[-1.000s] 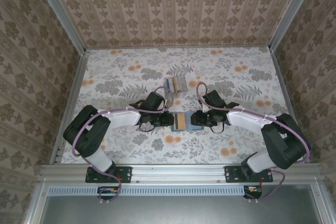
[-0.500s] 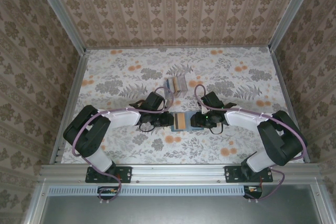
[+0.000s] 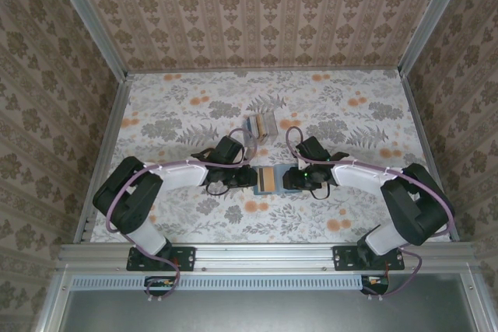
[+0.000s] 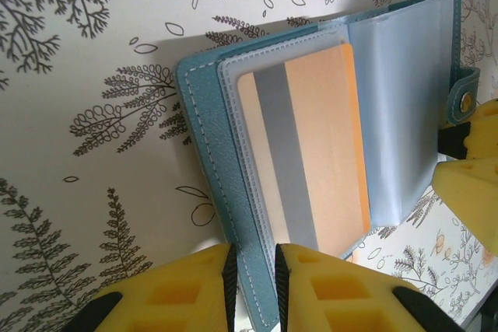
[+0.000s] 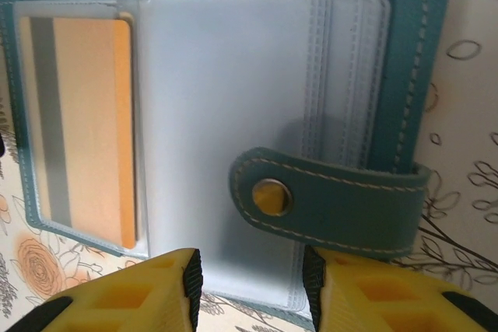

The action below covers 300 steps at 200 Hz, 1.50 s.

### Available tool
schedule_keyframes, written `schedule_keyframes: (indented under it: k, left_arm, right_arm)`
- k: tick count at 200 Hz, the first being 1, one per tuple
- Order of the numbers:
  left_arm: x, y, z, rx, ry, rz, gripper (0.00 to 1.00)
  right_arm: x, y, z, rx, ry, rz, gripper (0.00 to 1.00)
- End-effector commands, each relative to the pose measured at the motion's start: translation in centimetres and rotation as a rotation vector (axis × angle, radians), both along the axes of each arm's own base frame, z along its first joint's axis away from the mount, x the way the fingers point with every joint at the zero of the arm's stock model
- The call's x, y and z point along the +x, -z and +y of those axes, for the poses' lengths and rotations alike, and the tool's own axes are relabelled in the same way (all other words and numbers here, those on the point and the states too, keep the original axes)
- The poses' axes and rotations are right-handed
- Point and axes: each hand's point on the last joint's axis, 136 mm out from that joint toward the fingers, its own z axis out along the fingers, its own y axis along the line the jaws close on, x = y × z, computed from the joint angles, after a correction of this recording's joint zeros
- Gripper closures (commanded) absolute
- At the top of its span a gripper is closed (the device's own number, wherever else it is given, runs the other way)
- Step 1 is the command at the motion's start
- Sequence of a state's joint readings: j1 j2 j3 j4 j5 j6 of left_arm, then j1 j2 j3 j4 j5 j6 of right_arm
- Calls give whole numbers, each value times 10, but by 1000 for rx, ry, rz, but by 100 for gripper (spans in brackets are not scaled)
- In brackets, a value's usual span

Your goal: Put the credit cards into the card holder

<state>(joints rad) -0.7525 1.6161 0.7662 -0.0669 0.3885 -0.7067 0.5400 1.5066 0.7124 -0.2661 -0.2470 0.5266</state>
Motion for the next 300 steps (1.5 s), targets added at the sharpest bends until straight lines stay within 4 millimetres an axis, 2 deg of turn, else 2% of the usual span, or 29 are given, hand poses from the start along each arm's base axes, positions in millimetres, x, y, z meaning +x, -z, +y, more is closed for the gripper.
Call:
schedule_keyframes:
  k: [1, 65, 147, 190, 229, 300]
  left_arm:
    - [-2, -7, 0, 0, 12, -21, 77]
    - [-1, -6, -2, 0, 16, -18, 77]
    - [-2, -7, -3, 1, 19, -17, 76]
    - [-2, -4, -5, 5, 23, -9, 76]
    - [-2, -5, -6, 6, 26, -8, 77]
    - [-2, -1, -8, 8, 30, -6, 76]
  right_arm:
    - [-5, 7, 7, -7, -22, 26, 56]
    - [-3, -4, 11, -1, -38, 4, 61]
    - [-2, -19, -2, -54, -30, -46, 59]
    - [-3, -19, -4, -56, -22, -45, 59]
    - [-3, -17, -9, -80, -8, -48, 55]
    - [-1, -11, 1, -42, -15, -34, 59]
